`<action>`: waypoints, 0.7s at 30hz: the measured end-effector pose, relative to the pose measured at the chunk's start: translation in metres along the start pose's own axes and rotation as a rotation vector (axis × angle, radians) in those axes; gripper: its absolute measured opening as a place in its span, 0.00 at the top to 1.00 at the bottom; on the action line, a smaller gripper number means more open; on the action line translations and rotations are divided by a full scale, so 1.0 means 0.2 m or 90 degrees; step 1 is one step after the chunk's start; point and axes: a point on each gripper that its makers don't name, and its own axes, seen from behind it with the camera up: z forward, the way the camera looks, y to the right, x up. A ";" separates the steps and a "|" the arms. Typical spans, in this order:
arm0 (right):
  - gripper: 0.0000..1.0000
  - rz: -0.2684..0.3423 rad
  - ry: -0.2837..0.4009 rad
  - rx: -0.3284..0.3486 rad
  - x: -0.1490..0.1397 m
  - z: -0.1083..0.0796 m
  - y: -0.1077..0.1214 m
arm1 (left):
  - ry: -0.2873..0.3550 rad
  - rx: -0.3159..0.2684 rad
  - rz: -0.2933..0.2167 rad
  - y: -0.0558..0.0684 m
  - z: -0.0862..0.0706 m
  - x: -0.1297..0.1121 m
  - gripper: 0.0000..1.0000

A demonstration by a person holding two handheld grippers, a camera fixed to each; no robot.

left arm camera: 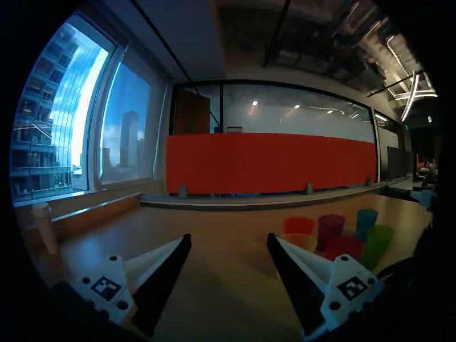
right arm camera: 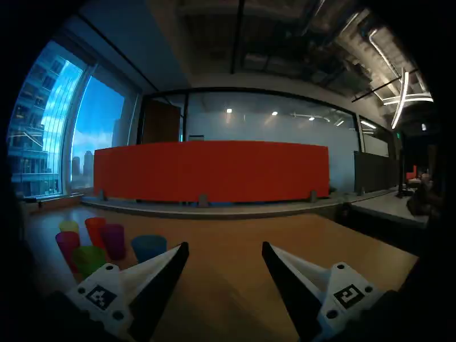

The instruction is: Pour water

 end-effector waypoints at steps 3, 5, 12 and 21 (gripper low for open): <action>0.01 0.000 0.000 0.000 0.00 0.00 0.00 | 0.000 0.000 0.000 0.00 0.00 0.00 0.01; 0.00 0.000 0.001 0.000 0.00 0.00 0.00 | 0.000 0.000 0.000 0.00 0.00 0.00 0.01; 0.01 -0.001 -0.004 0.003 0.00 0.00 0.00 | -0.005 -0.002 -0.004 0.00 0.01 0.00 0.01; 0.00 0.002 -0.010 0.025 0.13 -0.01 -0.01 | -0.012 -0.008 0.005 -0.01 0.01 0.14 0.01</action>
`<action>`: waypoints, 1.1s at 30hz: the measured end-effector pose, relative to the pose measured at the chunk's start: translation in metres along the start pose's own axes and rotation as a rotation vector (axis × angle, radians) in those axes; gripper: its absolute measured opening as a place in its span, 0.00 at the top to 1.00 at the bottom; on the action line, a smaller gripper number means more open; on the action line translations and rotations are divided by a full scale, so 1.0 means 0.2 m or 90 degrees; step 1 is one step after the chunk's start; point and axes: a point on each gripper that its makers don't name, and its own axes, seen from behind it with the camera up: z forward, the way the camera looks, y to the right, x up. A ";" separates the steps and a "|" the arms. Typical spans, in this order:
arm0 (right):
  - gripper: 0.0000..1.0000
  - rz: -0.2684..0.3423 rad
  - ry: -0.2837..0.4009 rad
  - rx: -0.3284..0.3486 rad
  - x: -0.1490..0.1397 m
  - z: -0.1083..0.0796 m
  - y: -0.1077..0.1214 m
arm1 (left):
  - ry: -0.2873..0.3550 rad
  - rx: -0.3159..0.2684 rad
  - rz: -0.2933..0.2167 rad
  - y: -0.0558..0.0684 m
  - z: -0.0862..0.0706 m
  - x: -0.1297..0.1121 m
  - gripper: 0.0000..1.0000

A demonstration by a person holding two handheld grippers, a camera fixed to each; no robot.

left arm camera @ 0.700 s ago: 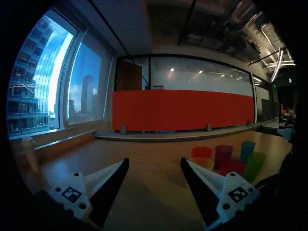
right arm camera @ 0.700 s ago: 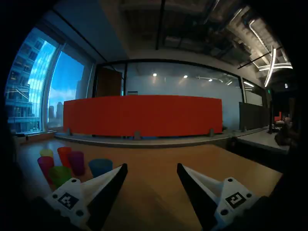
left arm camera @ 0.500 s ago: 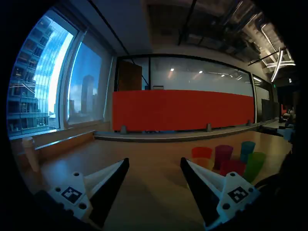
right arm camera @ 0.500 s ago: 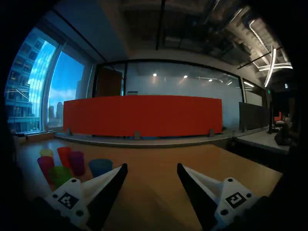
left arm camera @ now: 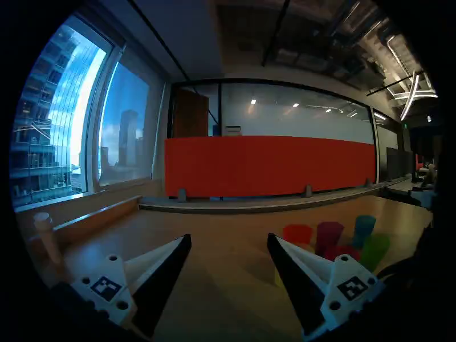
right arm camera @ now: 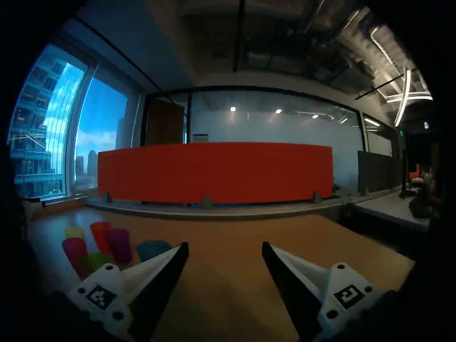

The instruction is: Pour water

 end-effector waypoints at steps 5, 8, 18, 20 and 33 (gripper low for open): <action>0.00 -0.008 -0.003 0.012 0.14 0.00 0.00 | -0.009 -0.015 0.006 0.03 0.02 0.14 0.01; 0.00 -0.007 -0.013 0.017 0.22 0.01 0.01 | -0.010 -0.026 0.007 0.04 0.03 0.24 0.01; 0.00 -0.010 -0.037 0.026 0.48 0.04 0.05 | -0.014 -0.032 0.030 0.02 0.06 0.53 0.01; 0.00 -0.017 -0.040 0.027 0.53 0.06 0.06 | -0.019 -0.036 0.029 0.03 0.07 0.58 0.01; 0.00 -0.034 -0.034 0.042 0.83 0.09 0.05 | -0.017 -0.066 0.004 0.04 0.12 0.88 0.01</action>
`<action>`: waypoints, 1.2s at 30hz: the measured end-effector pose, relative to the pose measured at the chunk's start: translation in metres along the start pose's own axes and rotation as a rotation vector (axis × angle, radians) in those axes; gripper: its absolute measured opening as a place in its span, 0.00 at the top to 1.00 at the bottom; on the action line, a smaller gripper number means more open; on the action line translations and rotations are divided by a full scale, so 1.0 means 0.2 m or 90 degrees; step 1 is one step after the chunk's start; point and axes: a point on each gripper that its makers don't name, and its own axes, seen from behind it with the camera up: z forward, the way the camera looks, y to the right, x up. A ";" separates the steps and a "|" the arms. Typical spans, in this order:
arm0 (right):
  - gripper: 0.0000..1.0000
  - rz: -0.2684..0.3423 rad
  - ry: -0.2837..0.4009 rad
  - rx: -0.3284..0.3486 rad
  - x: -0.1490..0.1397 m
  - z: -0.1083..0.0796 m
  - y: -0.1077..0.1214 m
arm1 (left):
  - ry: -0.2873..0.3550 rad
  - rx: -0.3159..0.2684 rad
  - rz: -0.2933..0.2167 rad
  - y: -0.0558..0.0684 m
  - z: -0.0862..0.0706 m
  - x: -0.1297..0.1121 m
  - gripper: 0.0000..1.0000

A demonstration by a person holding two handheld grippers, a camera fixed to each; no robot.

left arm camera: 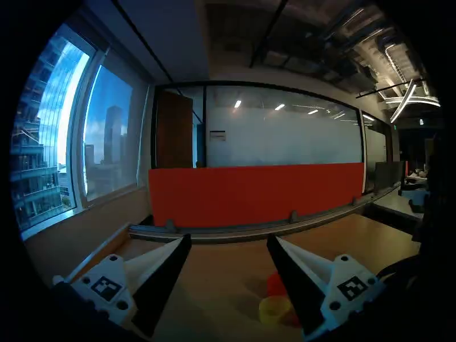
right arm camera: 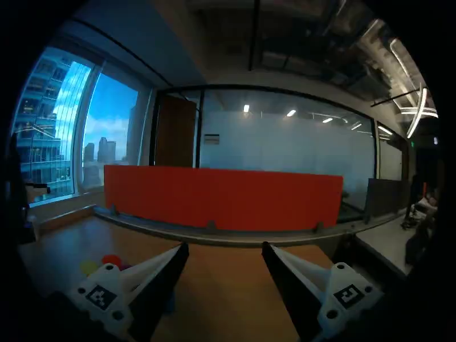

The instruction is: Pour water

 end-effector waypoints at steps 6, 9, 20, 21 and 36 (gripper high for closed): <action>0.00 0.000 -0.003 0.008 0.04 0.00 0.00 | -0.008 -0.013 0.000 0.01 0.01 0.02 0.01; 0.00 0.001 -0.002 0.018 0.05 0.00 -0.01 | -0.017 -0.021 -0.002 0.01 0.01 0.00 0.01; 0.00 0.003 0.009 0.106 0.11 -0.05 -0.13 | -0.027 -0.091 0.007 0.12 0.03 -0.02 0.01; 0.00 0.003 0.011 0.115 0.12 -0.06 -0.14 | -0.024 -0.098 0.006 0.13 0.02 -0.01 0.01; 0.00 0.016 0.013 0.195 0.16 -0.09 -0.22 | -0.020 -0.194 0.007 0.23 -0.02 0.04 0.01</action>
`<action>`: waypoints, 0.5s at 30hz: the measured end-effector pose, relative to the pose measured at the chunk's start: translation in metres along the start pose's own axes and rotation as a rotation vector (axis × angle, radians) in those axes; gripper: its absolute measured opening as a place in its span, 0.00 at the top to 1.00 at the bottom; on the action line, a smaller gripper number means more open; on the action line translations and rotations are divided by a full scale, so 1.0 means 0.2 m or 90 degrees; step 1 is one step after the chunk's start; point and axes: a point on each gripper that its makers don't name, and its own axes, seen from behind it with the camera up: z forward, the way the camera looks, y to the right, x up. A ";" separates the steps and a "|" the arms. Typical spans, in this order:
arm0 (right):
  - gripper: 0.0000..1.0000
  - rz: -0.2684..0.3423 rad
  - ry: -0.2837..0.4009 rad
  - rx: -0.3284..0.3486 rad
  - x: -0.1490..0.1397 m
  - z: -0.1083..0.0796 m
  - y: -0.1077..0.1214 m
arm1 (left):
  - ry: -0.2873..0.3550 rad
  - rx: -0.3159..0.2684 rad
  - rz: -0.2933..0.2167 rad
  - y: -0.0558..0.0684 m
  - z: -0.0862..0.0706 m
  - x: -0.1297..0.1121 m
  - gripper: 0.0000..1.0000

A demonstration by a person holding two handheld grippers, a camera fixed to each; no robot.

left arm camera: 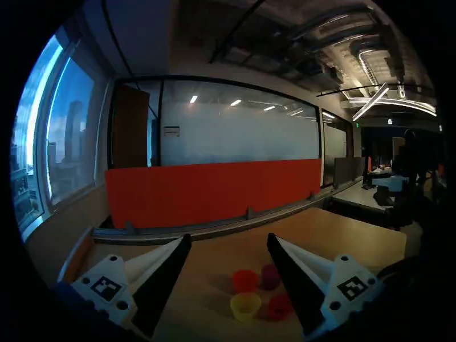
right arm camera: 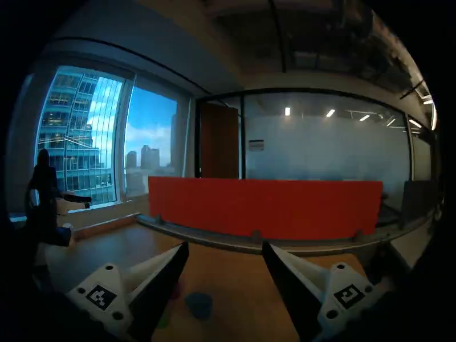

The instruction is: Pour water

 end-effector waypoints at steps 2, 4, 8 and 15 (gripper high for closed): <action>0.00 -0.003 -0.002 0.003 0.00 0.00 -0.01 | -0.002 -0.009 0.000 0.01 0.00 0.00 0.01; 0.00 -0.006 -0.004 0.006 0.00 0.01 -0.02 | -0.005 -0.018 0.002 0.03 0.00 -0.01 0.01; 0.00 -0.013 -0.007 0.010 0.00 0.01 -0.03 | -0.012 -0.033 0.011 0.05 0.00 -0.02 0.01; 0.00 -0.021 -0.019 0.027 0.00 0.02 -0.05 | -0.030 -0.068 0.034 0.12 0.01 -0.05 0.01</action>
